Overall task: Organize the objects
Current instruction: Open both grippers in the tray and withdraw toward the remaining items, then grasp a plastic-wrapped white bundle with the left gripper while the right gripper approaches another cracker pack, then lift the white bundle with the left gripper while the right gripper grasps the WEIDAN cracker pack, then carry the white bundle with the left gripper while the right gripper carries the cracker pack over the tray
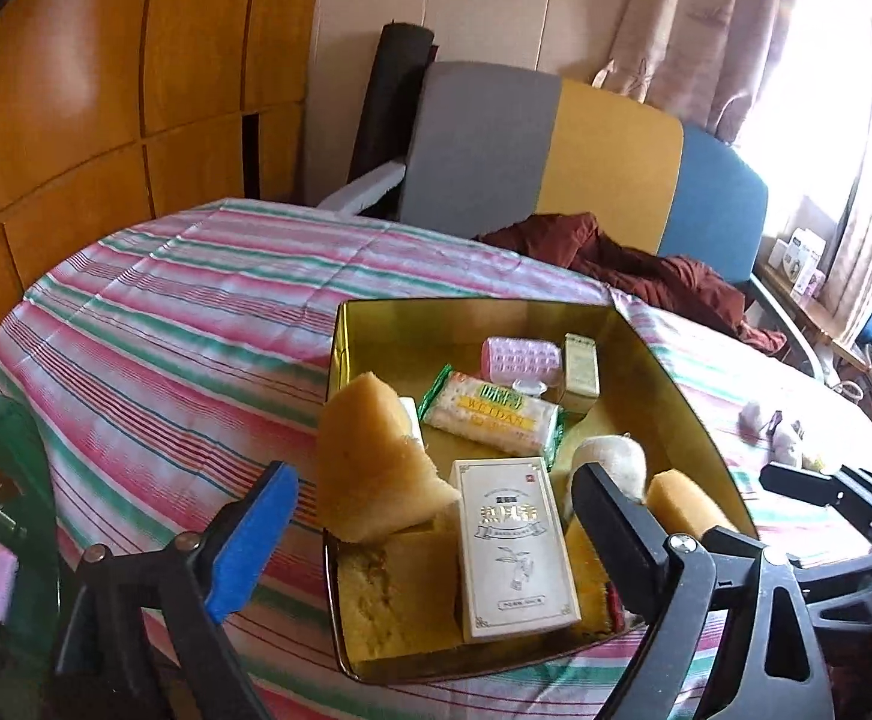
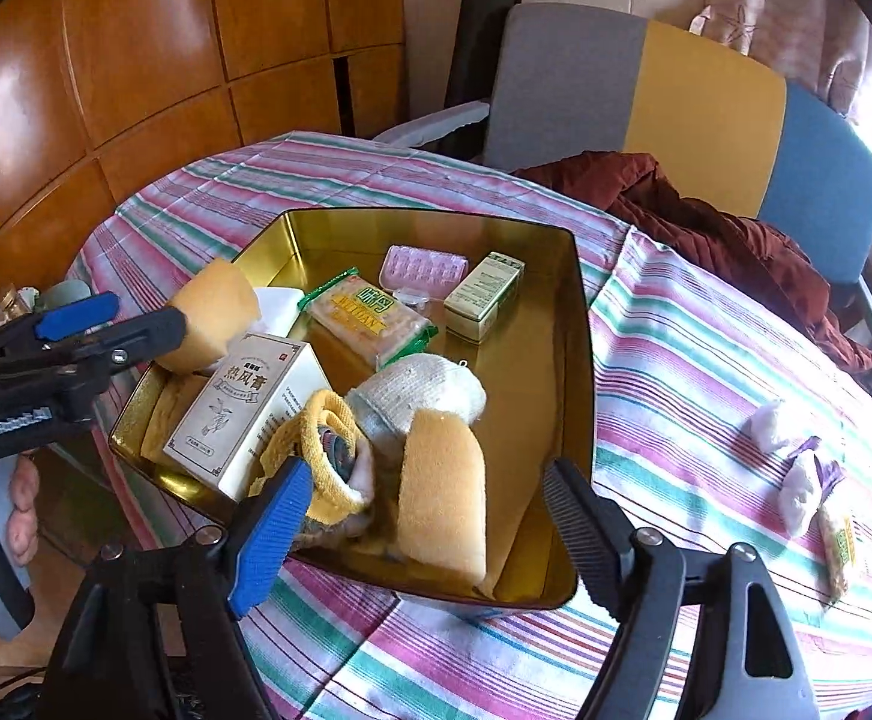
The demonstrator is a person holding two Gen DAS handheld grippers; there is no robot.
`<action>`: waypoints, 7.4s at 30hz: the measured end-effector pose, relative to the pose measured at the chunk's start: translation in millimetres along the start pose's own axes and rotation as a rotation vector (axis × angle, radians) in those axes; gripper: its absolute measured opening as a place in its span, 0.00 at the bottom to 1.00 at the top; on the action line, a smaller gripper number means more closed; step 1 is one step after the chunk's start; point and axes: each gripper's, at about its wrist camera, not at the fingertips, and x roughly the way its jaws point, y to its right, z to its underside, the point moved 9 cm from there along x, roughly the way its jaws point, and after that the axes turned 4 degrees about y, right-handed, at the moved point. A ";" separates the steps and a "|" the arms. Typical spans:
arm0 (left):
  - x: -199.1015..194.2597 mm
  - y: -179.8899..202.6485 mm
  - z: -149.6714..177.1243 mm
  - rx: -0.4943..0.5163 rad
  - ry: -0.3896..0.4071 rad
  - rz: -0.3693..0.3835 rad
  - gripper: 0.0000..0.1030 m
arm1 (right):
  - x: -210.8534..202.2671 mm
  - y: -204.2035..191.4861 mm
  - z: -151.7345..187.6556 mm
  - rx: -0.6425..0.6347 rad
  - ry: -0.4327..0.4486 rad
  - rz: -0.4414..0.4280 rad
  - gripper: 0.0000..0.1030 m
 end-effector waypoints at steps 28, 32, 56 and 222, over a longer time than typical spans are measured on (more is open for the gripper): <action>-35.6 63.4 15.1 0.182 0.042 -0.002 0.98 | -20.5 66.2 29.2 0.154 0.028 0.126 0.83; -36.9 72.3 16.1 0.194 0.041 0.014 0.98 | -21.2 78.1 37.2 0.181 0.017 0.139 0.83; -30.4 101.1 24.0 0.231 -0.004 0.077 0.98 | -34.3 166.4 55.1 0.111 -0.050 0.351 0.83; 103.4 376.8 109.8 0.537 -0.227 0.402 0.33 | 2.2 399.6 129.4 0.556 -0.229 0.373 0.47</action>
